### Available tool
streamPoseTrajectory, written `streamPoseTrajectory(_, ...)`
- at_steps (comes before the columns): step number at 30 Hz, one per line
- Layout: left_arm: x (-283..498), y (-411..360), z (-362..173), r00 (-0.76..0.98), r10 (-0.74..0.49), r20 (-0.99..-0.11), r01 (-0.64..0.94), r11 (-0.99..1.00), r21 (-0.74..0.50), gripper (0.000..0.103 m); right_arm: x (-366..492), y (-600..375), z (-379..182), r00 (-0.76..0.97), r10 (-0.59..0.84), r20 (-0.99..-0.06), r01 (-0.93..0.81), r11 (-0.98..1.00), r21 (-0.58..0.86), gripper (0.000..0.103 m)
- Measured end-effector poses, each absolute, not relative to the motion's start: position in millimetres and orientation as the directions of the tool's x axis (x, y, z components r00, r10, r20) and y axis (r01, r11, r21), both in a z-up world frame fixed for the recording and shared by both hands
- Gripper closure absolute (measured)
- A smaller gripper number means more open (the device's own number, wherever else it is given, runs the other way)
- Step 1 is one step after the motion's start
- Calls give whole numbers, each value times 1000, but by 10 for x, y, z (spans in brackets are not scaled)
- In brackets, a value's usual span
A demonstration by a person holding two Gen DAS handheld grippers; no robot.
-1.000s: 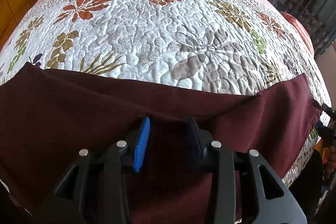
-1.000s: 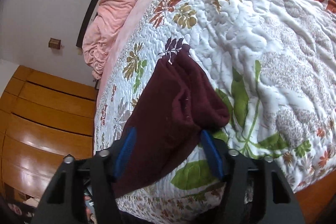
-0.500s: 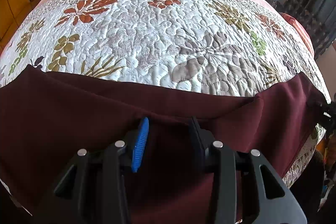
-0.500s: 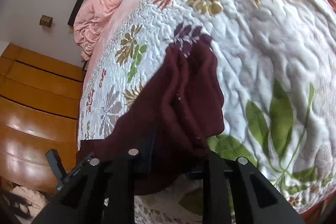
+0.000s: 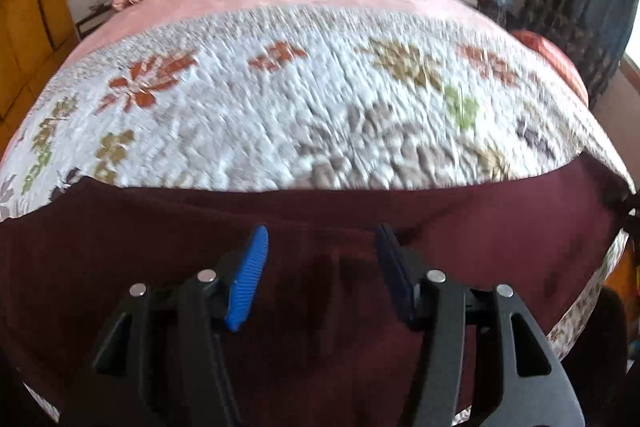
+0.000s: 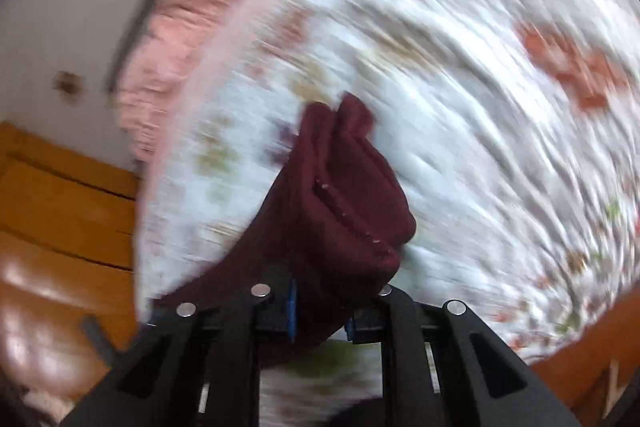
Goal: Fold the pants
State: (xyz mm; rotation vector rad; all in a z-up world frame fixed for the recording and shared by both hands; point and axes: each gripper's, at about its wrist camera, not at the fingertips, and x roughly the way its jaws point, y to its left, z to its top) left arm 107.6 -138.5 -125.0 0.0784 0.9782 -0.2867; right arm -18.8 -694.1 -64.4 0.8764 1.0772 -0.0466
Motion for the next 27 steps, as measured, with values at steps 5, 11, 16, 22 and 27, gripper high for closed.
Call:
streamPoseTrajectory(5,1081,-1390,-1407,490,-207,-847,272,959,-77,47,-190,-6965,-747,533,386,-753,436,637,636,86)
streamPoseTrajectory(11,1120,-1358,-1492,472,-204,-858,267,960,-82,44,-134,-6949,-760,502,380,-777,440,661,608,81)
streamPoseTrajectory(16,1056,-1246,-1320,498,-214,-840,253,963,-95,44,-270,-6933,-383,486,260,-834,443,749,492,60)
streamPoseTrajectory(22,985,-1143,-1046,552,-238,-799,209,967,-143,43,-145,-6464,247,521,-30,-853,401,891,214,60)
streamPoseTrajectory(27,952,-1146,-1125,546,-197,-814,227,970,-83,42,-53,-6254,553,616,1,-788,341,901,268,50)
